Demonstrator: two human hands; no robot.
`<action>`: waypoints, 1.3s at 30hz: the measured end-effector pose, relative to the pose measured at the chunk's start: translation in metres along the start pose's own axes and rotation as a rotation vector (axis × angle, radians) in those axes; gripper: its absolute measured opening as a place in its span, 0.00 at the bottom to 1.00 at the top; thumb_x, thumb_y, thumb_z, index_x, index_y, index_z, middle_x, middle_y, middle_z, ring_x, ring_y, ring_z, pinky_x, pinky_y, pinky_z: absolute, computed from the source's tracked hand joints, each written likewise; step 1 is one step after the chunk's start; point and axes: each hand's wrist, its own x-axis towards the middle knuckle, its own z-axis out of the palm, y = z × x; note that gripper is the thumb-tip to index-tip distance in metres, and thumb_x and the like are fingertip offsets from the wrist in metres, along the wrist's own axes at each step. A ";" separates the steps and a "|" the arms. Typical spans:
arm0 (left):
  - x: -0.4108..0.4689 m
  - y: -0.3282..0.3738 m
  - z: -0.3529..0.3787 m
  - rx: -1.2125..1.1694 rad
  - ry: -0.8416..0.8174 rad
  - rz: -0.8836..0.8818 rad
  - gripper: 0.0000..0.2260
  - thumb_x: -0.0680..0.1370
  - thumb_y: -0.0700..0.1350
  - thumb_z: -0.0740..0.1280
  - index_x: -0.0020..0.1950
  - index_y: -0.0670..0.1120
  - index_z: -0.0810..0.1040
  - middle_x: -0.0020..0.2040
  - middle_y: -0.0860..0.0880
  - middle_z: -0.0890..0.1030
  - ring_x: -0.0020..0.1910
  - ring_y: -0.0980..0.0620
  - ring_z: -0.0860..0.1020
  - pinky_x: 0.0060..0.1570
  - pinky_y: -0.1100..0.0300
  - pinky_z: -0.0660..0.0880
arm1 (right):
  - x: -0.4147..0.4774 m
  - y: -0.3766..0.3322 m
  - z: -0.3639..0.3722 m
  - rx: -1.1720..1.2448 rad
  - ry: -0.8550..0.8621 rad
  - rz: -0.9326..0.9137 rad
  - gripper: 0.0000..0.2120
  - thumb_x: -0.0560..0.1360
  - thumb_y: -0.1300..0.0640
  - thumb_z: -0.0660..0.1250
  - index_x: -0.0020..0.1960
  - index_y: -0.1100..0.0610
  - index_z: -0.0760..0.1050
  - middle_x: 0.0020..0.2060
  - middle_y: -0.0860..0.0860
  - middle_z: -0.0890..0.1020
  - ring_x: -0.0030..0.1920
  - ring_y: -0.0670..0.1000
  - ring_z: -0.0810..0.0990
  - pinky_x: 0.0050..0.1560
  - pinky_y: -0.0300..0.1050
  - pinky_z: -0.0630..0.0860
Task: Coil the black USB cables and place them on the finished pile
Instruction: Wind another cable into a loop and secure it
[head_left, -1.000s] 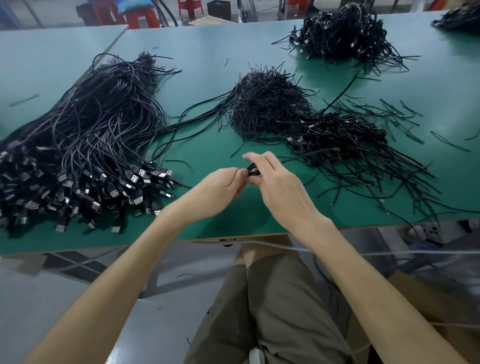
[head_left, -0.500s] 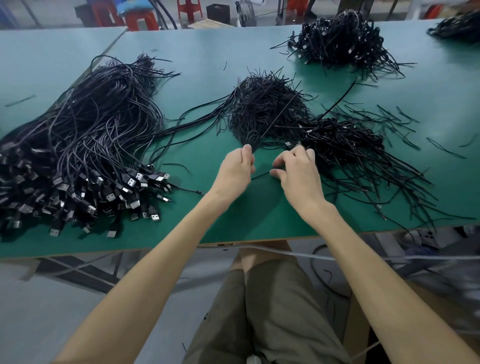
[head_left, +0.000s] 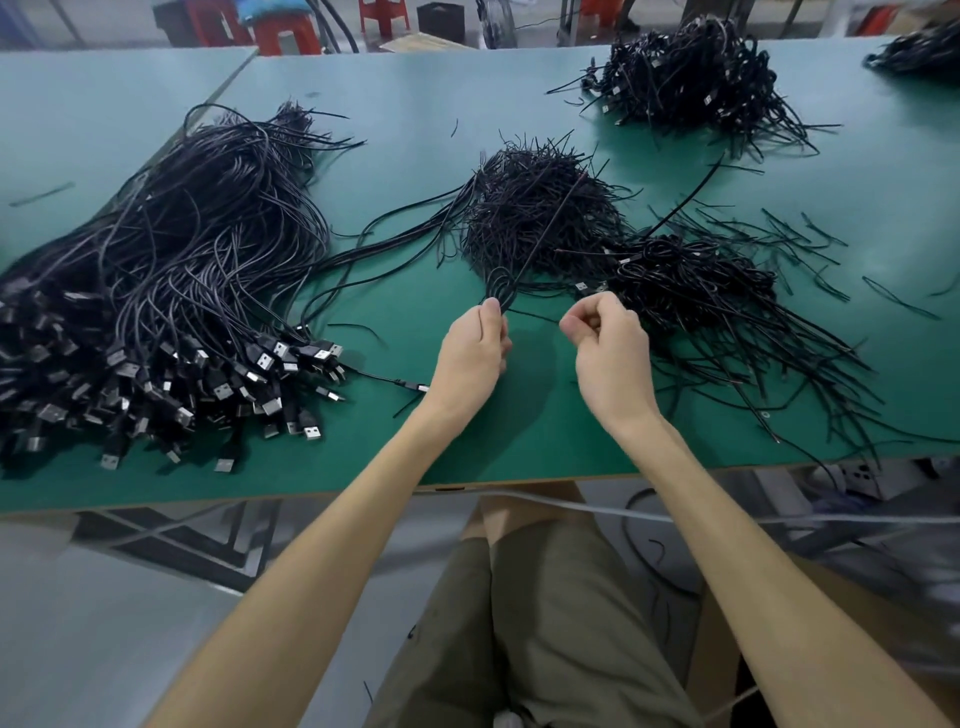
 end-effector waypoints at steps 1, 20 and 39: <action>0.000 0.000 0.000 -0.001 0.006 -0.003 0.18 0.88 0.50 0.51 0.39 0.47 0.64 0.30 0.54 0.64 0.25 0.57 0.60 0.24 0.66 0.59 | -0.001 -0.003 -0.001 0.132 0.016 0.022 0.04 0.81 0.61 0.67 0.48 0.55 0.76 0.41 0.46 0.79 0.45 0.46 0.76 0.50 0.41 0.72; -0.004 -0.001 0.001 -0.037 -0.020 -0.006 0.18 0.88 0.50 0.51 0.40 0.46 0.66 0.30 0.54 0.65 0.24 0.58 0.61 0.24 0.67 0.60 | -0.015 -0.012 0.019 0.922 0.054 0.250 0.05 0.80 0.58 0.70 0.48 0.58 0.76 0.34 0.47 0.79 0.32 0.46 0.69 0.33 0.40 0.68; -0.004 -0.002 -0.003 -0.053 -0.054 -0.026 0.18 0.88 0.50 0.52 0.40 0.47 0.66 0.27 0.57 0.65 0.24 0.56 0.59 0.22 0.65 0.58 | -0.016 -0.012 0.021 0.920 0.038 0.238 0.05 0.79 0.57 0.71 0.49 0.58 0.77 0.35 0.48 0.80 0.33 0.47 0.71 0.35 0.39 0.69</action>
